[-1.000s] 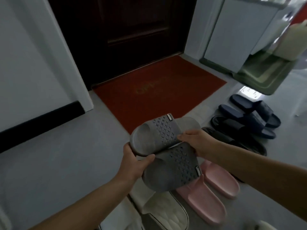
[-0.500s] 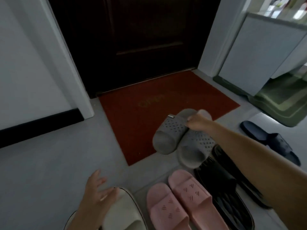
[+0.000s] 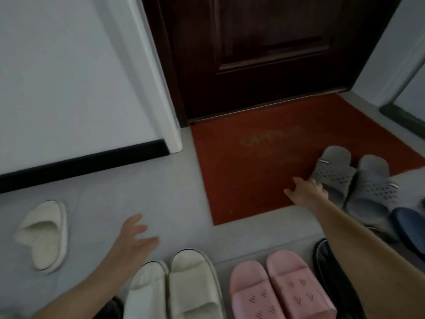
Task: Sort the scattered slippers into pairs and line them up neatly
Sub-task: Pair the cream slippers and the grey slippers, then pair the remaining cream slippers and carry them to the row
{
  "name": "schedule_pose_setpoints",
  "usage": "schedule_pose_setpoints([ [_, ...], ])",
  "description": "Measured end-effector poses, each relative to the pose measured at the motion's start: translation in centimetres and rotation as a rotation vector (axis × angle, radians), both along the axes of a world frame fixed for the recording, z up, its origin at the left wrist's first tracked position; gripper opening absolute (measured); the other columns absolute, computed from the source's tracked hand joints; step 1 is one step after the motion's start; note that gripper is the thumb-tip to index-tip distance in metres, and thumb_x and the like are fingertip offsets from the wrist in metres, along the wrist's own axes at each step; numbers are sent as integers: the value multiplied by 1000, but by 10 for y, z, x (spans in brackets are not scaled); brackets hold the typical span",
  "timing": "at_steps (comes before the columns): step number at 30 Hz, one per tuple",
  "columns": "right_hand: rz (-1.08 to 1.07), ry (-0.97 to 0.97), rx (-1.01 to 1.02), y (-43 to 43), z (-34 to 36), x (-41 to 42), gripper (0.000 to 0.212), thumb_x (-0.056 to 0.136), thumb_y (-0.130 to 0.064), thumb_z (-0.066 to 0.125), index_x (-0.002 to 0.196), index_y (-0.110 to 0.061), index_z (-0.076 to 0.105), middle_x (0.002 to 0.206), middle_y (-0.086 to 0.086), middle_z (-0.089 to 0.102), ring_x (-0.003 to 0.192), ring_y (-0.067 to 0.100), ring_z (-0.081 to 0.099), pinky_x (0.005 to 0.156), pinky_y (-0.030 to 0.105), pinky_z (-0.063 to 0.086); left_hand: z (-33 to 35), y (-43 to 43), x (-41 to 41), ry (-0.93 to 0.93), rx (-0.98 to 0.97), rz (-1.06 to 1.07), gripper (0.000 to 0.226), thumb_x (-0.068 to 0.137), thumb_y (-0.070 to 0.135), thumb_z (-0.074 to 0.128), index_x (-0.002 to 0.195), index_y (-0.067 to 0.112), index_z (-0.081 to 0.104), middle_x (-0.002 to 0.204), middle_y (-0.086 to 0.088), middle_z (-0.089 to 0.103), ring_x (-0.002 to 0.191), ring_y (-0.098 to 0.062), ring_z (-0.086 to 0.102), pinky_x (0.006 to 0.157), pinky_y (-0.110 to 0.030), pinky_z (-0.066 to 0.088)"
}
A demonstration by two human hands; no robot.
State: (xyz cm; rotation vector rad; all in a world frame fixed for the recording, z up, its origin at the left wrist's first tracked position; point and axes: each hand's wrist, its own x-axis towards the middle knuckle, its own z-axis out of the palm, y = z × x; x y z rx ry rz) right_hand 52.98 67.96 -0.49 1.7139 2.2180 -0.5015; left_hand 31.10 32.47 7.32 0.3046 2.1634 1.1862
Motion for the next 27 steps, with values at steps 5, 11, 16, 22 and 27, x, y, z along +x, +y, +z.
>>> schedule_pose_setpoints([
  [5, 355, 159, -5, -64, 21, -64, 62, 89, -51, 47, 144, -31, 28, 146, 12, 33, 131, 34, 35, 103, 48, 39, 21, 11, -19, 94, 5, -112, 67, 87, 12, 63, 143, 21, 27, 125, -2, 46, 96, -17, 55, 70, -29, 47],
  [11, 609, 357, -103, -149, 55, -125, 59, 92, -39, 50, 145, -20, 32, 144, 15, 38, 132, 28, 40, 109, 34, 32, 35, -43, -56, 152, -120, -222, 73, 87, 23, 63, 145, 26, 19, 127, 0, 44, 96, -16, 55, 62, -21, 46],
  [16, 752, 394, -122, -223, 74, -185, 51, 93, -37, 51, 140, -20, 39, 142, 6, 44, 125, 21, 47, 105, 28, 34, 30, -124, -121, 185, -258, -228, 80, 87, 29, 63, 147, 23, 10, 141, -7, 39, 102, -18, 52, 70, -22, 46],
  [22, 935, 338, -218, -328, 84, -266, 42, 93, -41, 49, 132, -25, 46, 136, -2, 46, 112, 10, 52, 92, 17, 36, 11, -229, -236, 156, -267, 9, 82, 86, 26, 63, 148, 19, 11, 145, -12, 34, 117, -23, 48, 92, -34, 47],
  [27, 1011, 292, -245, -411, 64, -346, 42, 94, -43, 47, 132, -25, 46, 135, -1, 45, 119, 12, 49, 95, 18, 34, -27, -293, -308, 213, -245, 233, 72, 85, 22, 62, 145, 11, 24, 142, -14, 40, 124, -27, 47, 101, -36, 42],
])
